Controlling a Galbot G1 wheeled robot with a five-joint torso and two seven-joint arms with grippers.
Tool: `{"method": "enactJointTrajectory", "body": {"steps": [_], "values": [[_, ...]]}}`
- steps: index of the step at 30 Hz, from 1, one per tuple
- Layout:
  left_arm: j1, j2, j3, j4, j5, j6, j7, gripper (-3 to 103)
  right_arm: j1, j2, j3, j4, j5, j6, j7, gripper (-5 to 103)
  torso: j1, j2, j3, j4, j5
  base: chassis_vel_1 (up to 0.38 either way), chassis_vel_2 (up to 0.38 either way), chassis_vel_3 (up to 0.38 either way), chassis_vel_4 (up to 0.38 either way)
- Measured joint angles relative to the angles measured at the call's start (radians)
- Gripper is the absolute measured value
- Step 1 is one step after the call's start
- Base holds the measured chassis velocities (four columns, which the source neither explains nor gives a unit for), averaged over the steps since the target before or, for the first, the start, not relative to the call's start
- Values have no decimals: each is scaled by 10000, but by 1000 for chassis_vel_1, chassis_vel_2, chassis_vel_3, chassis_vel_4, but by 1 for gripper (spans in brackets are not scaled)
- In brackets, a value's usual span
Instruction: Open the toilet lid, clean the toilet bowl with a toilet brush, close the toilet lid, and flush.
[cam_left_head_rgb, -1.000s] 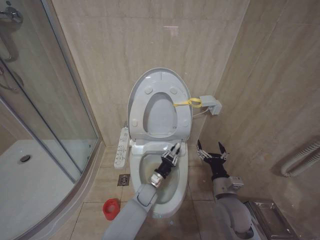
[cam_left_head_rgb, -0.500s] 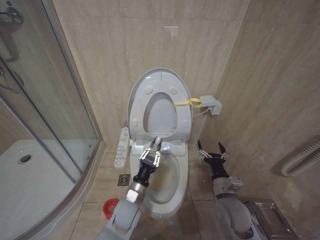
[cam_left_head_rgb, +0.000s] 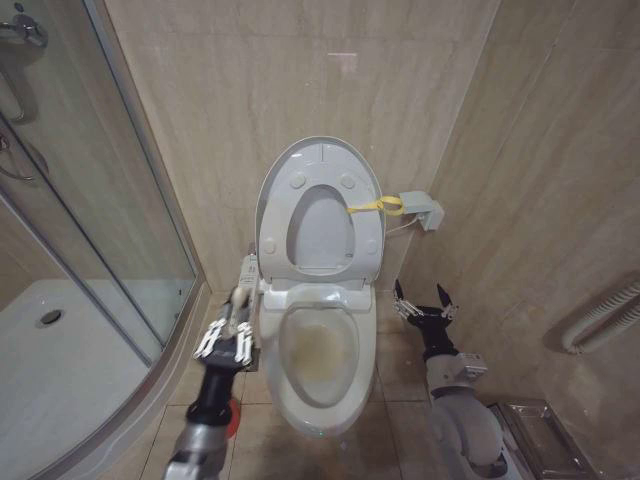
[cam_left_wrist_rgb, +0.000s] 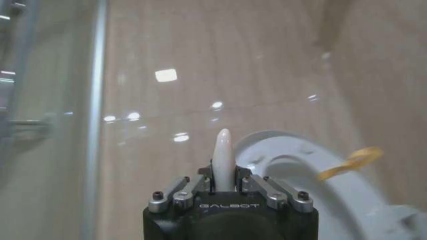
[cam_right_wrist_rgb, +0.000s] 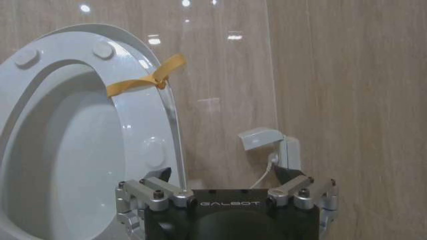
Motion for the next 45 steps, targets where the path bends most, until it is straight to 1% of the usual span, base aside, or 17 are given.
{"method": "enactJointTrajectory", "body": {"steps": [1,4,7,9,11,12,13,15,16,19,20,23,24,26,28,31,45], "values": [[0,0,0,0,0,0,0,21,0,0,0,0,0,0,0,100,0,0,0,0,0,0,0,0,0],[499,-118,-611,49,32,-209,-743,21,0,0,1,0,0,0,0,100,0,0,0,-1,1,0,0,0,0],[540,-129,-957,325,22,-344,-900,21,0,0,1,0,0,0,0,100,0,0,1,-2,-1,0,0,0,0],[422,-99,-1463,1061,-193,-786,-1116,21,0,0,1,0,0,0,0,100,1,0,1,-1,0,0,0,0,0],[219,-48,-1647,1706,-365,-1176,-1226,21,0,0,2,0,0,0,1,100,2,-1,1,-2,-1,0,0,0,0],[219,-48,-1647,1706,-365,-1176,-1226,21,0,0,2,0,0,0,1,100,2,-1,1,-2,-1,0,0,0,0],[100,-36,-1722,2045,-402,-1364,-1281,21,0,0,1,0,0,0,0,100,1,-1,1,-2,-1,0,0,0,0],[-268,7,-1818,3097,-491,-1801,-1388,21,0,0,1,0,0,0,1,100,2,-1,1,-3,-1,0,0,0,0],[-268,7,-1818,3097,-491,-1801,-1388,21,0,0,1,0,0,0,1,100,2,-1,1,-3,-1,0,0,0,0],[-799,73,-1741,4346,-980,-2175,-1400,21,0,0,1,0,0,0,0,100,2,-2,2,-1,-2,0,0,0,0],[-799,73,-1741,4346,-980,-2175,-1400,21,0,0,1,0,0,0,0,100,2,-2,2,-1,-2,0,0,0,0],[-1505,112,-1613,5786,-1189,-2596,-1371,21,0,0,1,0,0,0,0,100,2,-1,2,-3,0,0,0,0,0],[-1505,112,-1613,5786,-1189,-2596,-1371,21,0,0,1,0,0,0,0,100,2,-1,2,-3,0,0,0,0,0],[-1873,150,-1456,6645,-1325,-2803,-1348,21,0,0,1,0,0,0,0,100,3,-2,2,-1,-3,0,0,0,0],[-1986,158,-1418,6878,-1343,-2857,-1333,21,0,0,1,0,0,0,0,100,3,-2,2,-1,-2,0,0,0,0],[-2609,208,-1084,8030,-1537,-2983,-1246,21,0,0,1,0,0,0,0,100,2,-2,2,-1,-2,0,0,0,0],[-4324,200,-237,10393,-1745,-2982,-988,21,0,0,1,0,0,0,0,100,2,-2,2,-2,1,0,0,0,0]]}}
